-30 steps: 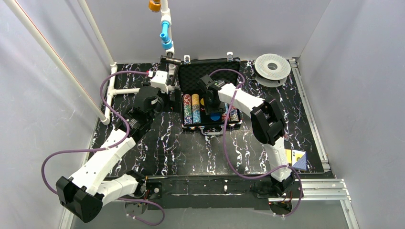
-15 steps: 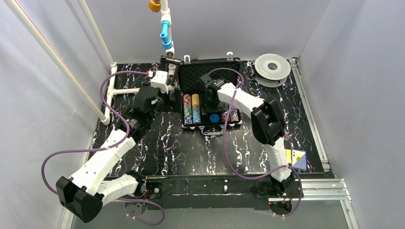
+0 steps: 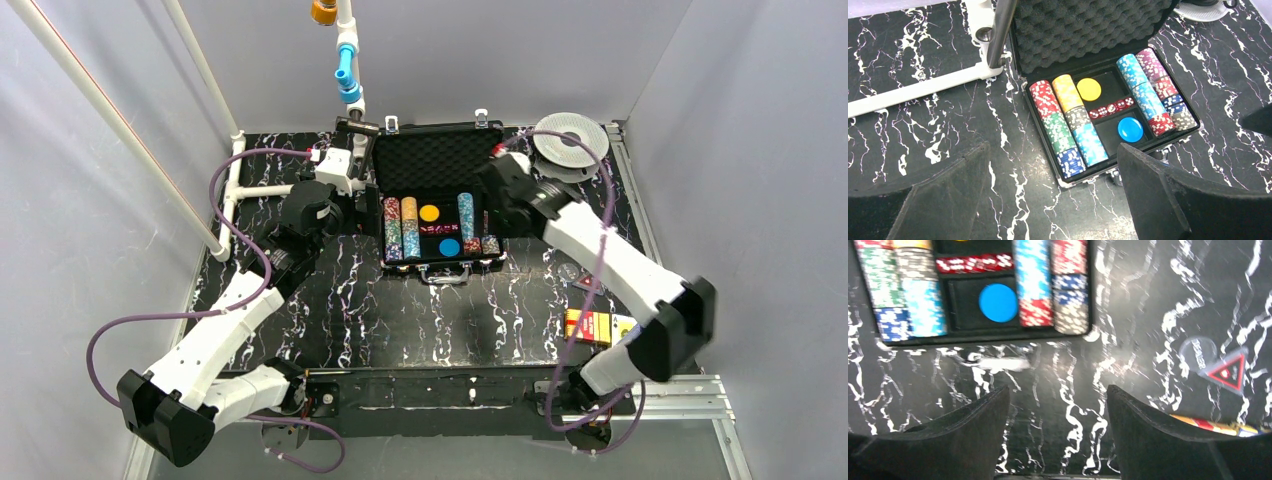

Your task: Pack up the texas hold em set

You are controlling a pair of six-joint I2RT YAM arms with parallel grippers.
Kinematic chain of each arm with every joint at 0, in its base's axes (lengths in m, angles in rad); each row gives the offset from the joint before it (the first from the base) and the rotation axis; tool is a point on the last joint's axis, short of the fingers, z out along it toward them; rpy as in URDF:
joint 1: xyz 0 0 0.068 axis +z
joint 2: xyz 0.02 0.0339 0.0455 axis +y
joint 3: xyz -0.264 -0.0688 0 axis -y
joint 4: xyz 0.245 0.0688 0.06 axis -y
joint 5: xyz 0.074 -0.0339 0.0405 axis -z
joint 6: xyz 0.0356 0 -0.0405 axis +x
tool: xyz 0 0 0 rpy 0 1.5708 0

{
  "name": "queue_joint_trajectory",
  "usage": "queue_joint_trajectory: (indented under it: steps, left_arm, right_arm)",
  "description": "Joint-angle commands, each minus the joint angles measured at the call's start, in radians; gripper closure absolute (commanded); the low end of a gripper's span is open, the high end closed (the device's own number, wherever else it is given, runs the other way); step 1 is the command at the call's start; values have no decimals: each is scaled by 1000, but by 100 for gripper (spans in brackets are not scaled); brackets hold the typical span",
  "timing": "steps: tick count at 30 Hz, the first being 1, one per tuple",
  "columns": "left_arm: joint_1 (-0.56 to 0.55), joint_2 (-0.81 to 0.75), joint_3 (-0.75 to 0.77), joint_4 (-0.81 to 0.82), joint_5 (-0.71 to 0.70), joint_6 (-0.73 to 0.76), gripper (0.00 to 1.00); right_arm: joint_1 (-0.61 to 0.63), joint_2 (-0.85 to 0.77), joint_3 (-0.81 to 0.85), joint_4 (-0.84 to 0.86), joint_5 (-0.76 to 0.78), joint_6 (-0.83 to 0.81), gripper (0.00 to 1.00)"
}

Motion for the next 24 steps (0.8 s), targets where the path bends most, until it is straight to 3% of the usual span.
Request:
queue_joint_trajectory:
  steps: [1, 4, 7, 11, 17, 24]
  left_arm:
    - [-4, -22, 36, -7, 5, -1, 1]
    - [-4, -16, 36, -7, 13, -4, 1]
    - [-4, -13, 40, -9, 20, -7, 1]
    - [-4, -18, 36, -5, 23, -13, 1]
    - [-4, -13, 35, -6, 30, -20, 0]
    - [-4, -27, 36, -7, 21, -18, 1]
  right_arm:
    - [-90, -179, -224, -10, 38, 126, 22]
    - [-227, -338, -394, 17, -69, 191, 22]
    - [-462, -504, -548, 51, -230, 231, 22]
    - [-669, -620, -637, 10, -260, 272, 19]
    - [-908, -604, -669, -93, -337, 302, 15]
    - [-1019, -467, -674, -266, -367, 372, 4]
